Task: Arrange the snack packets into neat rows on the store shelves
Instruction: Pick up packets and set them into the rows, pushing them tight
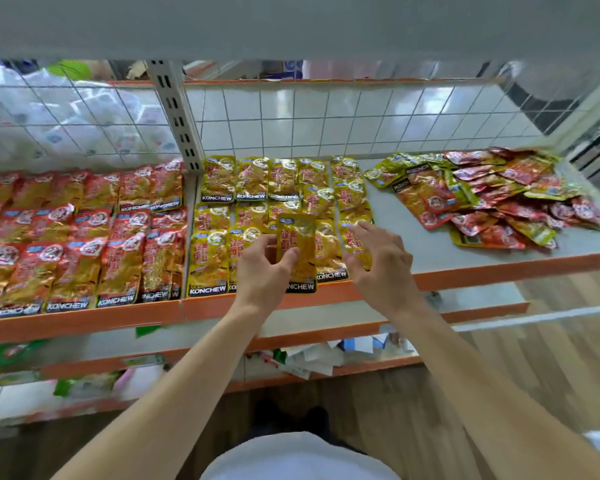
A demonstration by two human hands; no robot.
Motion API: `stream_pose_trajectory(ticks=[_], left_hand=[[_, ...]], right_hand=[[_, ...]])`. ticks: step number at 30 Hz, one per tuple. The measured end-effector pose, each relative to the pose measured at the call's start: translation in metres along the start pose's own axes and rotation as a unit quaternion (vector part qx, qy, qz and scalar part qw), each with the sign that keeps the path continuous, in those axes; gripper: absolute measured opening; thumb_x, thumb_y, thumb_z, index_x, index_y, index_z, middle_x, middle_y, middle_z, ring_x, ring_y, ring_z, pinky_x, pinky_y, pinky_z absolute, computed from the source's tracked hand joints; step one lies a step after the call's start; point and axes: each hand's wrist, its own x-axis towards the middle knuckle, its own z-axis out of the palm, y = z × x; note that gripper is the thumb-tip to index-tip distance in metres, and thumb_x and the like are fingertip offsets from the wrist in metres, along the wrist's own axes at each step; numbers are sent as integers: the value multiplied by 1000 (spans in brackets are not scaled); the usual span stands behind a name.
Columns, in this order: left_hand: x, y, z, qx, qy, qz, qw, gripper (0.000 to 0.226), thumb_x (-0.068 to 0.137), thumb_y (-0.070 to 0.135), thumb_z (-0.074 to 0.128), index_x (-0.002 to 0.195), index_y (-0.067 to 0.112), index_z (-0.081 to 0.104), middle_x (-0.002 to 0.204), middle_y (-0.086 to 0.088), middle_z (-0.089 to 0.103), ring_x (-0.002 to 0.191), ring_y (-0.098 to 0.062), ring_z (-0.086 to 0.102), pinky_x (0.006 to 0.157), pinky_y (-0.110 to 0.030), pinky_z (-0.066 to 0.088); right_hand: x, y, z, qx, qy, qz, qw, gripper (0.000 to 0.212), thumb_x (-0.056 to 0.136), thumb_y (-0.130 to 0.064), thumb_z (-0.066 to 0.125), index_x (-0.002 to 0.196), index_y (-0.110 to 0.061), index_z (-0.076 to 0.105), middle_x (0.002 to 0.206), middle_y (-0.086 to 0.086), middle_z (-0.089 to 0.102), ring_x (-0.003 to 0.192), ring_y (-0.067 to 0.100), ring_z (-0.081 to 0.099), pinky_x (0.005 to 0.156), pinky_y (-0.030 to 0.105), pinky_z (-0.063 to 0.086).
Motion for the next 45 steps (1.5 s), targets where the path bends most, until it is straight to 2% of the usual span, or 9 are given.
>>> stream_pose_trajectory(ticks=[9, 17, 24, 27, 29, 34, 38, 41, 45], left_hand=[[6, 28, 45, -24, -55, 7, 998, 13, 94, 23, 66, 92, 32, 58, 85, 3, 68, 78, -16, 66, 66, -20, 52], [22, 49, 96, 1, -53, -13, 999, 23, 90, 15, 66, 112, 23, 62, 103, 2, 69, 95, -19, 68, 87, -40, 58], [59, 73, 158, 46, 24, 33, 998, 66, 90, 9, 66, 148, 28, 41, 97, 4, 58, 87, -19, 61, 86, -39, 56], [79, 76, 176, 110, 40, 53, 992, 71, 90, 5, 62, 152, 29, 37, 130, -10, 60, 105, -27, 60, 91, -25, 44], [91, 74, 184, 160, 43, 64, 984, 60, 90, 5, 62, 145, 23, 49, 150, -8, 48, 126, -24, 54, 98, -20, 37], [105, 66, 199, 257, 62, 106, 959, 37, 90, 11, 64, 127, 14, 68, 121, -16, 67, 116, -31, 60, 101, -34, 43], [109, 67, 206, 332, 60, 147, 930, 38, 92, 17, 61, 129, 10, 65, 113, -20, 61, 109, -39, 58, 93, -46, 49], [108, 68, 209, 448, 46, 128, 883, 54, 93, 40, 59, 143, 22, 51, 134, -12, 48, 129, -33, 41, 103, -45, 38], [111, 66, 210, 504, 31, 119, 855, 53, 95, 47, 53, 144, 29, 47, 138, -10, 41, 130, -32, 33, 103, -45, 31]], right_hand=[[8, 40, -27, -25, 27, 31, 999, 44, 95, -22, 62, 138, -21, 57, 147, 0, 51, 139, 21, 36, 106, 46, 30], [52, 86, -49, -3, 28, -26, 999, 44, 92, -17, 65, 135, -16, 61, 142, 6, 57, 136, 27, 44, 113, 46, 32], [106, 128, -68, -31, 6, -81, 996, 43, 91, -18, 66, 133, -15, 62, 139, 5, 60, 131, 31, 48, 106, 42, 34], [134, 137, -65, -62, -43, -106, 991, 48, 93, -23, 63, 140, -18, 56, 146, 4, 52, 138, 27, 40, 110, 46, 29], [154, 141, -61, -87, -82, -118, 986, 54, 94, -26, 60, 146, -22, 47, 154, 1, 43, 143, 23, 31, 115, 51, 25], [199, 147, -45, -193, -201, -146, 949, 68, 95, -31, 50, 157, -23, 23, 167, -5, 9, 154, 15, 4, 118, 58, 15], [216, 151, -41, -237, -236, -149, 931, 66, 98, -35, 37, 159, -26, 13, 167, -11, 3, 153, 9, -3, 118, 59, 5], [218, 158, -44, -260, -233, -148, 925, 63, 101, -31, 34, 159, -27, 11, 167, -14, 3, 153, 7, -1, 118, 59, 3], [216, 172, -52, -275, -213, -109, 931, 61, 102, -27, 31, 159, -26, 9, 167, -12, 1, 153, 9, -2, 118, 58, 4]])
